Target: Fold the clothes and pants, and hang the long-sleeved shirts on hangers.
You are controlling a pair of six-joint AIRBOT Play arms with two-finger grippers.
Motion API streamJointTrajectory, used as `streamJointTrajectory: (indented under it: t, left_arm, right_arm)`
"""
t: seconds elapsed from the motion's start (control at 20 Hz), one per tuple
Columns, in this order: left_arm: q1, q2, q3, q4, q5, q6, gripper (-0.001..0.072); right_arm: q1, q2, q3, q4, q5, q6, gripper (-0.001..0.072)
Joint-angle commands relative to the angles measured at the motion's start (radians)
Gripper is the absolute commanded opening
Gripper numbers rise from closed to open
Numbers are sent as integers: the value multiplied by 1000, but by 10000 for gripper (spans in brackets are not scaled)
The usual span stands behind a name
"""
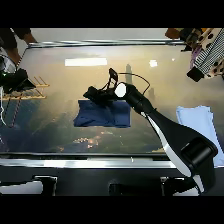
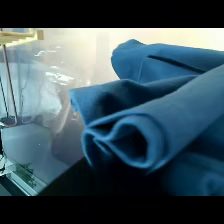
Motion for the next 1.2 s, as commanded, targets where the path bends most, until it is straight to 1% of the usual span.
streamJointTrajectory:
  t: [0.0, 0.05, 0.15, 0.2, 0.25, 0.4, 0.55, 0.6, 0.65, 0.75, 0.85, 1.0, 1.1, 1.15]
  left_arm:
    - [1, 1, 1, 1, 0, 0, 13]
    - [1, 1, 1, 1, 0, -3, 13]
    - [1, 1, 1, 1, 0, -16, 13]
    - [1, 1, 1, 0, 0, -19, 13]
    - [1, 1, 1, 0, 0, -19, 13]
    - [1, 1, 1, 0, -1, -19, 13]
    - [1, 1, 1, 0, -2, -19, 13]
    - [1, 1, 1, 0, -2, -19, 13]
    - [1, 1, 1, 0, -4, -18, 13]
    - [2, 1, 1, 1, -8, -18, 13]
    - [2, 1, 1, 1, -8, -16, 13]
    - [2, 1, 1, 1, -8, -14, 13]
    - [2, 1, 1, 1, -8, -13, 13]
    - [2, 1, 1, 1, -8, 2, 13]
  right_arm:
    - [3, -6, 2, 85, 10, -29, 294]
    - [3, -6, 2, 151, 17, -73, 391]
    - [3, -1, 2, 299, 51, -196, 426]
    - [3, 8, 2, 326, 69, -218, 426]
    - [1, 24, 2, 321, 86, -227, 426]
    - [-53, 95, 2, 250, 124, -237, 426]
    - [-220, 169, 2, 186, 233, -238, 432]
    - [-289, 187, 1, 154, 290, -243, 493]
    - [-352, 198, 1, 120, 352, -254, 536]
    - [-462, 199, -4, 29, 483, -301, 543]
    - [-539, 199, -56, -31, 537, -351, 545]
    - [-612, 190, -211, 2, 492, -432, 552]
    - [-615, 166, -310, 68, 431, -483, 552]
    - [-608, 146, -346, 122, 410, -517, 552]
